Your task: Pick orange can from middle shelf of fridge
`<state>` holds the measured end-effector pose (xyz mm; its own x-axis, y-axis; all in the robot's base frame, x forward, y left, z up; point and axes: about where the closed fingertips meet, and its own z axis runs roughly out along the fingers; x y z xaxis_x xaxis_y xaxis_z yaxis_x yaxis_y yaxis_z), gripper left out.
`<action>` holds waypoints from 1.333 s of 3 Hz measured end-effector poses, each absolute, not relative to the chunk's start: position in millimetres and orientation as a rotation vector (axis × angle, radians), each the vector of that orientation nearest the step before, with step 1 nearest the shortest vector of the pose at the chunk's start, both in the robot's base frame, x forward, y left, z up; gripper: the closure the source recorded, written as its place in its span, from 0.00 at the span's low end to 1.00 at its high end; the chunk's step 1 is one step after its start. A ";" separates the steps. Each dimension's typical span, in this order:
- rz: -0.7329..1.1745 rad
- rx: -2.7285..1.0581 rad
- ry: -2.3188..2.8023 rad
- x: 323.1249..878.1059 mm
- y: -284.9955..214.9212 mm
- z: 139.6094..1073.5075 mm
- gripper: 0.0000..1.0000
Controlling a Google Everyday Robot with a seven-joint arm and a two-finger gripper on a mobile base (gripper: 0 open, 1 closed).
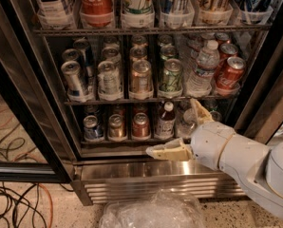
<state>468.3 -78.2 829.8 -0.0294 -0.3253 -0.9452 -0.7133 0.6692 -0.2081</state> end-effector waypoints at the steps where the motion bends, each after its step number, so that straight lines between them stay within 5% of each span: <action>1: 0.382 -0.855 1.615 469.1 -75.5 830.1 0.00; 4: 0.288 -0.678 1.418 501.9 -67.7 835.2 0.00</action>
Offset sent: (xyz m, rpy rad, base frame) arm 0.0215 -0.0003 -0.0001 0.1894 -0.1691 -0.1062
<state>501.9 -67.7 835.2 0.1576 -0.2063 -0.9657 -0.5669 0.7819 -0.2596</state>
